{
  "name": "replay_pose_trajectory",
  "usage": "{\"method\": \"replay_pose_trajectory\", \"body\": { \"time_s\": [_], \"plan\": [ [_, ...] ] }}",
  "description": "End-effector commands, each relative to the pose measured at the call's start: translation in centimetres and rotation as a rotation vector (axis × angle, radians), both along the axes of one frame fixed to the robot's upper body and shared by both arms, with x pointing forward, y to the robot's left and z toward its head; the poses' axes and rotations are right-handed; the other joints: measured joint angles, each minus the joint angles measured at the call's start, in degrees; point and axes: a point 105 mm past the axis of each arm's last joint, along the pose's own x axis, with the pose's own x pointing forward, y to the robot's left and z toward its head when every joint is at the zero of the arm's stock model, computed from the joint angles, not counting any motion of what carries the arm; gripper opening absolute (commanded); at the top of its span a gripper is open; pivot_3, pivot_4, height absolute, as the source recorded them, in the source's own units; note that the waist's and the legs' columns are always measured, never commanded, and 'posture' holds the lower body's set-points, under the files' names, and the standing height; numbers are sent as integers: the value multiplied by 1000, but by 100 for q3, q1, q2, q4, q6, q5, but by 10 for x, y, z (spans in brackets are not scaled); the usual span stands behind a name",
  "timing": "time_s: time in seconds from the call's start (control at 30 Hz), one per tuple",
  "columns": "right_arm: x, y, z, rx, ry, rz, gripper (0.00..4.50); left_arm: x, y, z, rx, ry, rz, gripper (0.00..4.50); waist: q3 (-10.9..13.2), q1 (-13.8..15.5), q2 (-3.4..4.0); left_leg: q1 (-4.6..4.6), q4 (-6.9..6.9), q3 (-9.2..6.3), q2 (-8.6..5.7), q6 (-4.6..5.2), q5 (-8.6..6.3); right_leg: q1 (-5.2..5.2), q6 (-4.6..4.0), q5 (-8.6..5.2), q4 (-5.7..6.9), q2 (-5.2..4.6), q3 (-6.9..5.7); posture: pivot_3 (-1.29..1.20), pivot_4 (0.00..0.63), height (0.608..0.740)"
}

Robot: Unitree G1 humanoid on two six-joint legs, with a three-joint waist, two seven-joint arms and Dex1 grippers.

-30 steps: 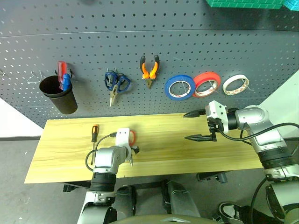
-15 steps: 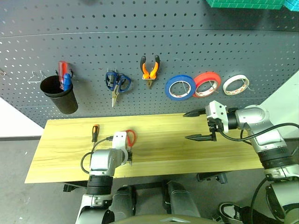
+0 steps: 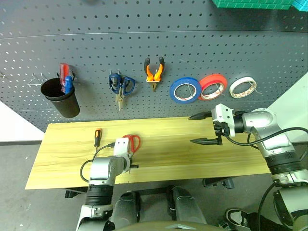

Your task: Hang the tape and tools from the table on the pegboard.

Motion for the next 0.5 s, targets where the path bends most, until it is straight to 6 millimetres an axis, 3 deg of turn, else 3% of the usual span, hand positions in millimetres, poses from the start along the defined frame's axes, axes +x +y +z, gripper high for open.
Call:
{"method": "replay_pose_trajectory", "body": {
  "time_s": [0.03, 0.13, 0.27, 0.5],
  "plan": [
    [4, -2, 11, 20, -47, -3, 4500, 14, -2, 30, 27, -167, -130, 354, 0, 14, 0, -2, -1, -1, 1, 0, 0, -2, 0, 0, 1, 0, -1, 12, 152, 740],
    [5, 1, 12, 30, -51, 2, 4500, 17, -6, 44, 10, -213, -215, 354, 0, 30, 0, -4, -2, 0, 1, 0, 0, -2, -1, 0, -1, -3, -1, 19, 146, 740],
    [4, 4, 12, 40, -51, 11, 4500, 4, -16, 56, -6, -233, -364, 354, 0, 30, 0, -10, -3, 7, -2, 0, 0, -2, 4, -2, -10, -12, 1, 26, 146, 740],
    [3, 5, 16, 54, -43, 19, 4500, -3, -11, 94, -12, -435, -574, 354, 0, 30, 0, -12, -9, 6, -1, 0, 0, -9, 10, -8, -4, -11, 1, 43, 141, 740]
  ]
}}
